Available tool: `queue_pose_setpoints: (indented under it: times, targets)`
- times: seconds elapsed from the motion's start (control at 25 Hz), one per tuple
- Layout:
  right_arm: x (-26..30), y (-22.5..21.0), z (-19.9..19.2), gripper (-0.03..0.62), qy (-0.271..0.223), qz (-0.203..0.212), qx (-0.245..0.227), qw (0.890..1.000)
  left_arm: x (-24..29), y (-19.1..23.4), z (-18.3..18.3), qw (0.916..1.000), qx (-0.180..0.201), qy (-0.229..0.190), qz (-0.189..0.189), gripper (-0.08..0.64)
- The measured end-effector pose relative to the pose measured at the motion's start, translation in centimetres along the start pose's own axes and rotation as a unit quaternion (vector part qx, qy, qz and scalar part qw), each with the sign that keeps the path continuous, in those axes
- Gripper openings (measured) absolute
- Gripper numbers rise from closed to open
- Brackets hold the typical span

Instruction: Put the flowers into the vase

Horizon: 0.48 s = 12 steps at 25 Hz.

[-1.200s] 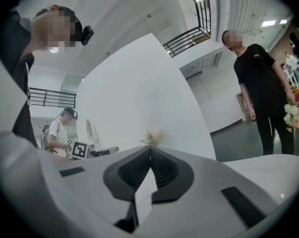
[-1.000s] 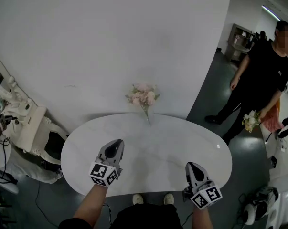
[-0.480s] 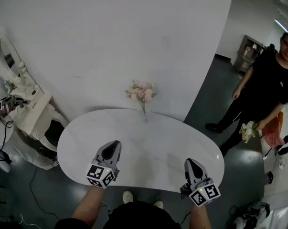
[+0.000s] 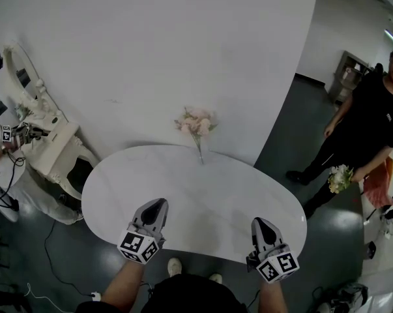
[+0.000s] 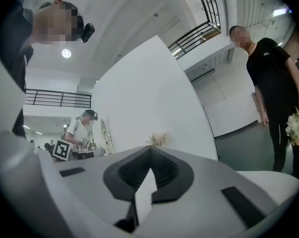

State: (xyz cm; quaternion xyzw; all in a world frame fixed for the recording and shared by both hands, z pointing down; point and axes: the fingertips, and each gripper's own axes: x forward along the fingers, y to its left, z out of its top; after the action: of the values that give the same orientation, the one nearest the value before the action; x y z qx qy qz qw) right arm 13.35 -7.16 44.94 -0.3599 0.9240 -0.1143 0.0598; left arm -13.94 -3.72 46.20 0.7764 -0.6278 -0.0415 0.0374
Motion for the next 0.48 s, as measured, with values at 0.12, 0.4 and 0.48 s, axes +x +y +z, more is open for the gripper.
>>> queue_pose_setpoints:
  times: [0.12, 0.4, 0.48]
  targets:
    - [-0.28, -0.26, -0.14, 0.021, 0.001, 0.000, 0.001, 1.000, -0.37, -0.29, -0.24, 1.0000, 0.000, 0.002, -0.001, 0.029]
    - [-0.88, -0.55, -0.20, 0.021, -0.002, -0.006, 0.004, 1.000, -0.92, -0.90, -0.33, 0.9999, -0.011, -0.002, -0.001, 0.029]
    - [-1.09, -0.51, -0.40, 0.021, -0.003, -0.008, 0.008, 1.000, -1.12, -1.02, -0.70, 0.9999, -0.013, 0.001, -0.002, 0.029]
